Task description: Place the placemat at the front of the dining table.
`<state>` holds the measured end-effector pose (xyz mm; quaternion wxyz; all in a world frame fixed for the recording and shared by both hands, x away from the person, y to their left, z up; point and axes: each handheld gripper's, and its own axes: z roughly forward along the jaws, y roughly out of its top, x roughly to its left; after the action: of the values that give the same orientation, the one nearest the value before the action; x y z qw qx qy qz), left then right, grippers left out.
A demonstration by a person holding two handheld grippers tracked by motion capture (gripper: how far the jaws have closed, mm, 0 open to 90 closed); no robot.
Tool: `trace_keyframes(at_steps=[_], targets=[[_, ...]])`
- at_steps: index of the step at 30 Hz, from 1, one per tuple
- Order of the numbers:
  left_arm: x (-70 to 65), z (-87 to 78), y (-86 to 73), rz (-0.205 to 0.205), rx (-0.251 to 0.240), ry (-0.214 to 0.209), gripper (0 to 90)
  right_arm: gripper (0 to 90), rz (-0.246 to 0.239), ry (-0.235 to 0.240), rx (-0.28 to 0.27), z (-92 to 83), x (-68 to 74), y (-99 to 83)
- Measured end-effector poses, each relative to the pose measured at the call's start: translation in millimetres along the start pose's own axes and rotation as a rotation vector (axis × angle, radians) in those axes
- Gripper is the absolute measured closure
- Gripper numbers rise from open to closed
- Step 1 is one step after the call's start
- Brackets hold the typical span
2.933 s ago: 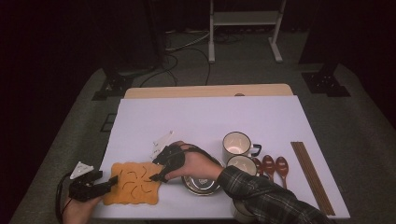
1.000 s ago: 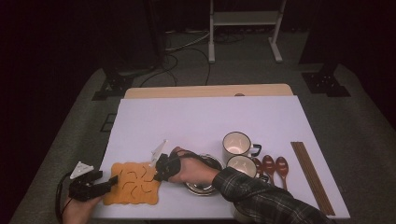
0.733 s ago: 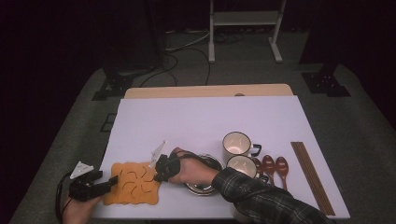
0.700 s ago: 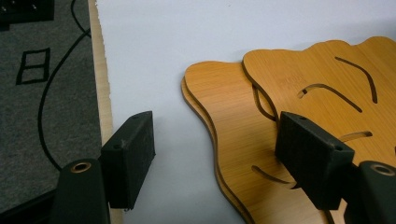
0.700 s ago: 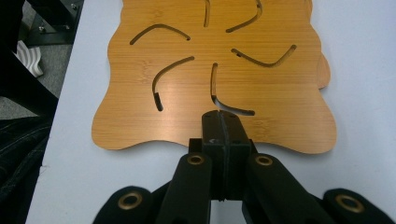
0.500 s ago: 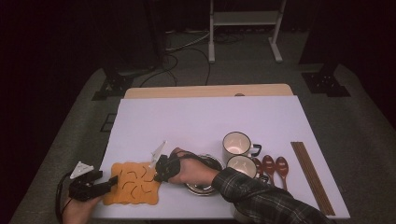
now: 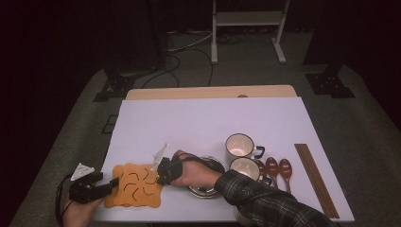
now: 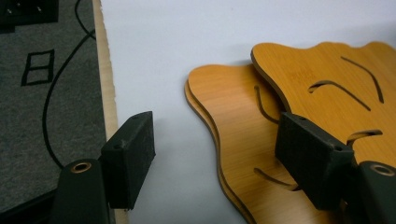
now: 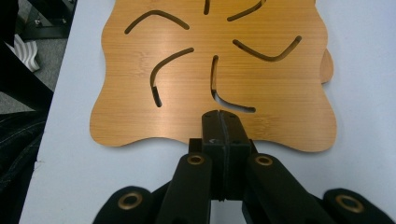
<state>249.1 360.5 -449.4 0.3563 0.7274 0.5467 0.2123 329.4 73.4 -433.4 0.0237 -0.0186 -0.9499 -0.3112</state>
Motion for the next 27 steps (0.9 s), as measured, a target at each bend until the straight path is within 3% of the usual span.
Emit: trace_keyframes(at_steps=[15,27], targets=[[3.1,-8.4,1.7,-0.013,-0.021,0.019,27.7,89.3,-0.003,-0.003,0.017,2.5,-0.2,-1.1],[-5.0,-15.1,6.2,-0.007,-0.043,-0.005,27.3,89.3,0.003,-0.002,0.014,2.7,-0.4,-2.1]])
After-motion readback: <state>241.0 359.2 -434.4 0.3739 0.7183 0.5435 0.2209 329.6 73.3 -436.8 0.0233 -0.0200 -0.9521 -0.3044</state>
